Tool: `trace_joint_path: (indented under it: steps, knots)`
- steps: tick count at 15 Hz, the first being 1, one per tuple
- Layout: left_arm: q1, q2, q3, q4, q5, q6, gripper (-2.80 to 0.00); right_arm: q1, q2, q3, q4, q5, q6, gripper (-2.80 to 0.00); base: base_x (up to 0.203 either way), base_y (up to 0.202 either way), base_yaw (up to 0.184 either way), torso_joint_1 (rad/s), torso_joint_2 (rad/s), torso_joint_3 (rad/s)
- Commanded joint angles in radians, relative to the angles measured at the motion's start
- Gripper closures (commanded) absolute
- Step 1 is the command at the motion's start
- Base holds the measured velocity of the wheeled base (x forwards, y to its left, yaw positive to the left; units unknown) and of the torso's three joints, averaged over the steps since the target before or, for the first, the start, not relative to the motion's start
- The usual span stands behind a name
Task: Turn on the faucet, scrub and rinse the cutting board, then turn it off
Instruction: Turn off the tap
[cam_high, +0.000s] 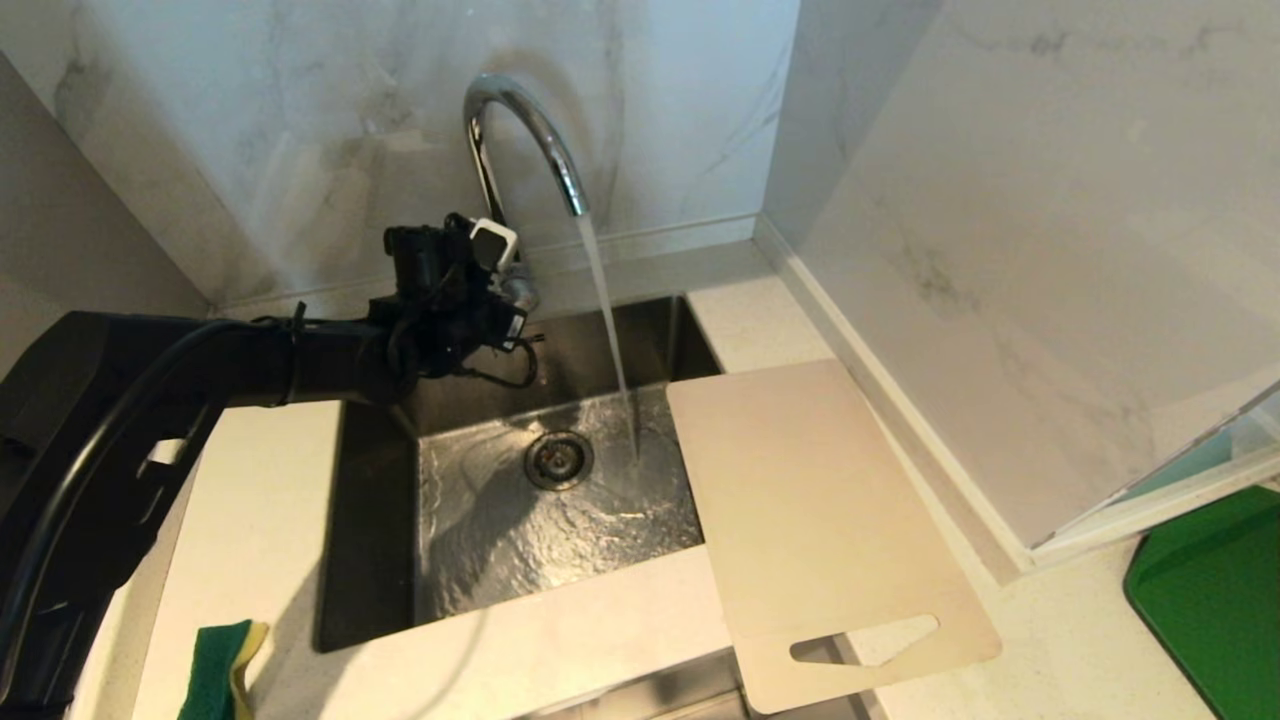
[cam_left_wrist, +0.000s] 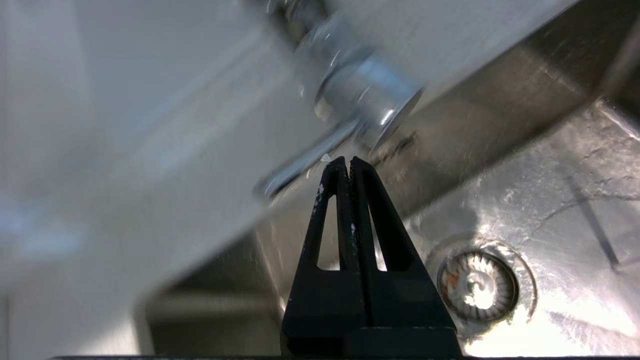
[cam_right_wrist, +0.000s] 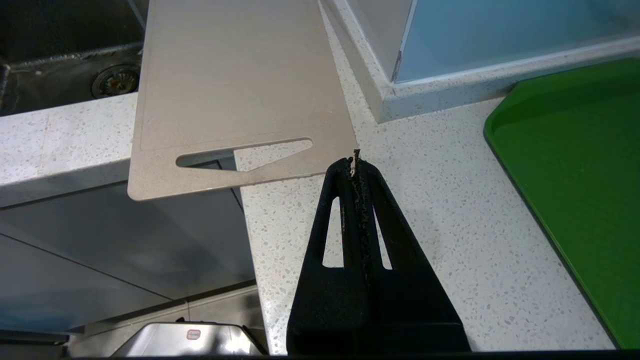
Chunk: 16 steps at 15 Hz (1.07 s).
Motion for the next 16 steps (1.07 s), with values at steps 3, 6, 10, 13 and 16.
trace_joint_path:
  steps: [3,6,10,13,16]
  knots:
    - [0.010,0.032,-0.010,-0.063,-0.001,0.058,0.00,0.000,0.001,0.000,-0.001,0.000,0.000,0.00,0.000,0.000,0.000,0.000,0.00,0.000]
    - [0.017,0.037,-0.010,-0.077,-0.004,0.058,0.00,0.000,0.000,0.000,-0.001,0.000,0.000,0.00,0.000,0.000,0.000,0.000,0.00,0.000]
    - [0.023,0.055,-0.010,-0.095,-0.009,0.058,0.00,0.000,0.002,0.000,-0.001,0.000,0.000,0.00,0.000,0.000,0.000,0.000,0.00,0.000]
    - [0.046,0.060,-0.010,-0.102,-0.030,0.058,0.00,0.000,0.002,0.000,-0.001,0.000,0.000,0.00,0.000,0.000,0.000,0.000,0.00,0.000]
    - [0.060,0.066,-0.010,-0.108,-0.042,0.052,0.00,0.000,0.000,0.000,-0.001,0.000,0.000,0.00,0.000,0.000,0.000,0.000,0.00,0.000]
